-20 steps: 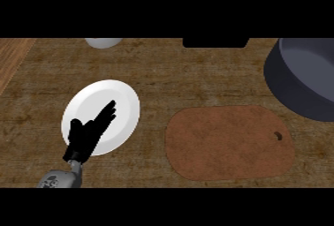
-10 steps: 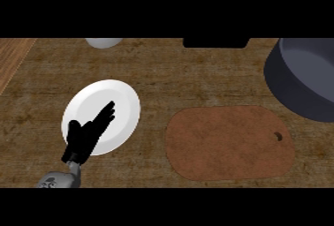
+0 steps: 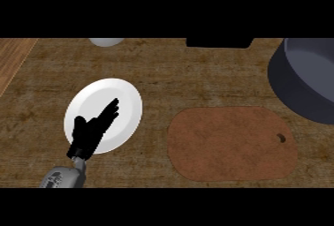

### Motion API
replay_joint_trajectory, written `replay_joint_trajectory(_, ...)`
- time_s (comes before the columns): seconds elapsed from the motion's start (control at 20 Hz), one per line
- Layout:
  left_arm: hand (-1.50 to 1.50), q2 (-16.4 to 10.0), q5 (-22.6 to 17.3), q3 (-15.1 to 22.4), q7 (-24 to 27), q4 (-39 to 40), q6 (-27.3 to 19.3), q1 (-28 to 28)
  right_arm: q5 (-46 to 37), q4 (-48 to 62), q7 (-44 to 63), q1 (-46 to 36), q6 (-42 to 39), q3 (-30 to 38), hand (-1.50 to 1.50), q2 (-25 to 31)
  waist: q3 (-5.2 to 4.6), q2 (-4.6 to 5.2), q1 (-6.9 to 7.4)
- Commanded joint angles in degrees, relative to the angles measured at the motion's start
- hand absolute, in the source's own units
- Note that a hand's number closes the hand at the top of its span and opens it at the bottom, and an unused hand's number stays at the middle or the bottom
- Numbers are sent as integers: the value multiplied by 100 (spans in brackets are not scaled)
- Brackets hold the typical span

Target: Pick the lemon from the cutting board and place it in the pot

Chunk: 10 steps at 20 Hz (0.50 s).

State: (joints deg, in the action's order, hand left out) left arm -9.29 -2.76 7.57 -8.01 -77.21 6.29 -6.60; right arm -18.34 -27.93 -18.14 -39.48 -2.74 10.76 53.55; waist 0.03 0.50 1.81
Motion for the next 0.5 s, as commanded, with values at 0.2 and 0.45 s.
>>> replay_joint_trajectory(0.2,0,106,143,55,78,89,-56,-82,-1368,640,500,-708,607,-996,150,-233,6,61,109)
replay_joint_trajectory(0.45,0,202,79,72,-103,96,-16,-218,-2287,881,1495,-1260,685,-1753,150,-677,0,41,109)
